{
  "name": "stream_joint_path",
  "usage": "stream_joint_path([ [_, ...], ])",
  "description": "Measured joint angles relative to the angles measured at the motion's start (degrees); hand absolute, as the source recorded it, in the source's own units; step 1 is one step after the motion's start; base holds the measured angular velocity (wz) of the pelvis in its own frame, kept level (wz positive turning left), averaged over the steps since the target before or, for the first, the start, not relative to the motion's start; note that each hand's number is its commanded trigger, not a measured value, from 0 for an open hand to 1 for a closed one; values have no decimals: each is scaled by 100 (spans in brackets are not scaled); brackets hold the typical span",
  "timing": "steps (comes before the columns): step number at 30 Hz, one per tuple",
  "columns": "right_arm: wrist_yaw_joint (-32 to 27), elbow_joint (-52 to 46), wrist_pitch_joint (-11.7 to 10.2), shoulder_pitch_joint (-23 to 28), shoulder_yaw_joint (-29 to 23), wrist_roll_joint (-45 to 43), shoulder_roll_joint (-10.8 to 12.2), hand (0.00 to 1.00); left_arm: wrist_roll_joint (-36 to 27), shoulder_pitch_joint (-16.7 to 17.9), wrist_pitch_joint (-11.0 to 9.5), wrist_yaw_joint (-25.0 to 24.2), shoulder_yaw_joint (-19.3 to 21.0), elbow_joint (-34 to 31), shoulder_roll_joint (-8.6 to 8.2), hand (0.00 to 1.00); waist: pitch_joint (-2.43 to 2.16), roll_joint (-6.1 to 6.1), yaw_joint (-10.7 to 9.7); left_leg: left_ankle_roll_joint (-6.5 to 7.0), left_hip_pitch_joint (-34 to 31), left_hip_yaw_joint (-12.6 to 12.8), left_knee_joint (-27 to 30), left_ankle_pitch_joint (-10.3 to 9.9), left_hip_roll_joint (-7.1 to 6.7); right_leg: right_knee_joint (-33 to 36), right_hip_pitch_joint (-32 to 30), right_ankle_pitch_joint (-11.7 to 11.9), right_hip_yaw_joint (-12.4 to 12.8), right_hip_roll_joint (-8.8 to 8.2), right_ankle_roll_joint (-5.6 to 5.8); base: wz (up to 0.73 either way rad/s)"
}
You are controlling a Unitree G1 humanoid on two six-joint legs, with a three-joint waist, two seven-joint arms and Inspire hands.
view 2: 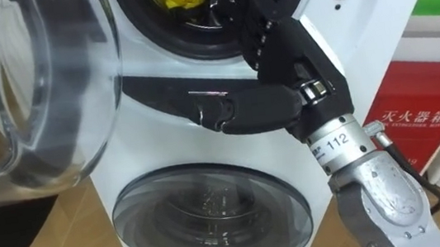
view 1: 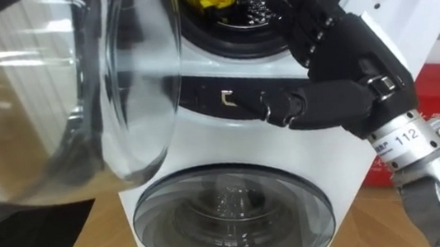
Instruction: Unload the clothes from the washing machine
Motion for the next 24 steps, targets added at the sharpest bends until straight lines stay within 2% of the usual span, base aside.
stream_joint_path([
  [11,-33,0,0,-2,5,158,-1,0,-3,-25,0,2,-2,12,1,0,-14,-19,17,0,5,3,-2,0,0,-1,1,0,4,1,0,0],
  [18,-106,2,0,-69,28,156,0,0,-5,-41,3,10,-66,54,5,0,-7,-13,26,0,-26,3,18,0,2,22,-25,-4,-3,-3,-7,0],
  [19,-103,8,0,-112,30,162,0,0,-4,-68,8,20,-67,117,17,0,-16,-39,37,0,-45,3,72,0,3,33,-27,-10,-1,-1,-14,0],
  [20,-103,14,0,-121,33,178,0,0,-3,-71,8,26,-65,148,26,0,1,-14,61,-1,-59,6,124,-1,3,51,-28,-26,-1,7,-21,-7],
  [23,-18,103,-10,-123,38,197,4,0,-1,-26,32,59,-65,348,53,0,8,-84,223,-31,-125,10,645,-101,21,322,-35,-214,82,-7,-71,-11],
  [24,-4,270,-69,-122,66,184,5,0,-5,24,69,57,-63,409,53,0,20,-78,284,-55,-291,7,1169,-227,91,453,7,-318,89,-21,-106,-8],
])
